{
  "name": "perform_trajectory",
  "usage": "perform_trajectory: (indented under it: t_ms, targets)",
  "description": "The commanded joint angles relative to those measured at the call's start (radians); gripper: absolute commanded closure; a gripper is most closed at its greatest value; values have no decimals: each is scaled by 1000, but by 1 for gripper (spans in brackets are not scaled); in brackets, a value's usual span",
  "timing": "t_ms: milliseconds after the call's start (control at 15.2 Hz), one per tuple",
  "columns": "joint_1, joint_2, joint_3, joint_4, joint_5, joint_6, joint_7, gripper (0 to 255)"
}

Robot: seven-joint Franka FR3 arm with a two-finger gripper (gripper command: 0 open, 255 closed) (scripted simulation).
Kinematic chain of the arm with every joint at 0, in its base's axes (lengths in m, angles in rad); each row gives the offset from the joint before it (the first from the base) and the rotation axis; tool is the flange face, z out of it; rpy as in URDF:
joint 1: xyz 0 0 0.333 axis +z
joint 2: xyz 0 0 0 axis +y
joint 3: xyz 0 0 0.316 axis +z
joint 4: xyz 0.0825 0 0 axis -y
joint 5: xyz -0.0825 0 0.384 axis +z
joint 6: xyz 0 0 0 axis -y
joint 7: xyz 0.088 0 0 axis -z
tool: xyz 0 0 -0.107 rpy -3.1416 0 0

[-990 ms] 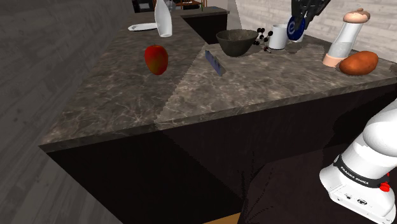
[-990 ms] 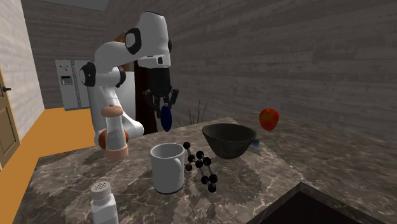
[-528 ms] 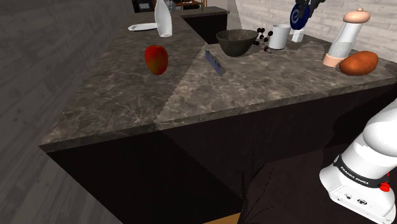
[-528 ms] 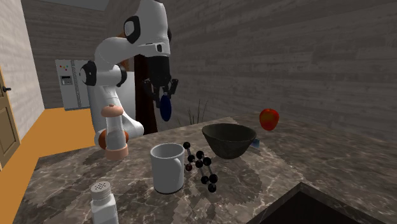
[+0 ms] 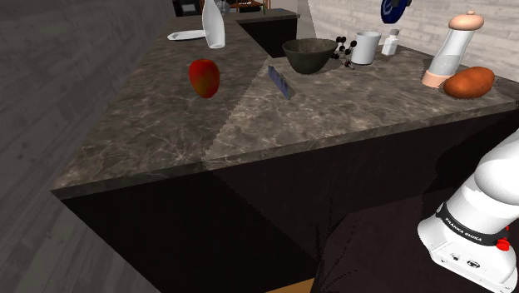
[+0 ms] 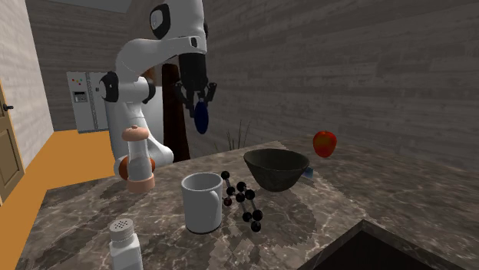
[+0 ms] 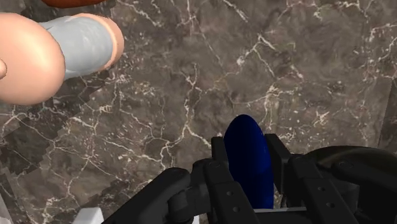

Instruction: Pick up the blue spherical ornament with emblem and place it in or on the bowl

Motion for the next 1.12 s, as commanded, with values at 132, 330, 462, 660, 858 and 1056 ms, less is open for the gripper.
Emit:
perform_trajectory:
  t_ms: [132, 330, 462, 660, 858, 1056]
  targets:
    - [11, 116, 35, 104, 10, 11, 47, 255]
    - [22, 221, 64, 207, 12, 13, 87, 255]
    - [30, 297, 83, 287, 9, 8, 114, 255]
    - [46, 419, 110, 428, -1, -12, 153, 255]
    - [68, 562, 134, 609, -22, -53, 192, 255]
    - [92, 670, 146, 744, -41, -81, 218, 255]
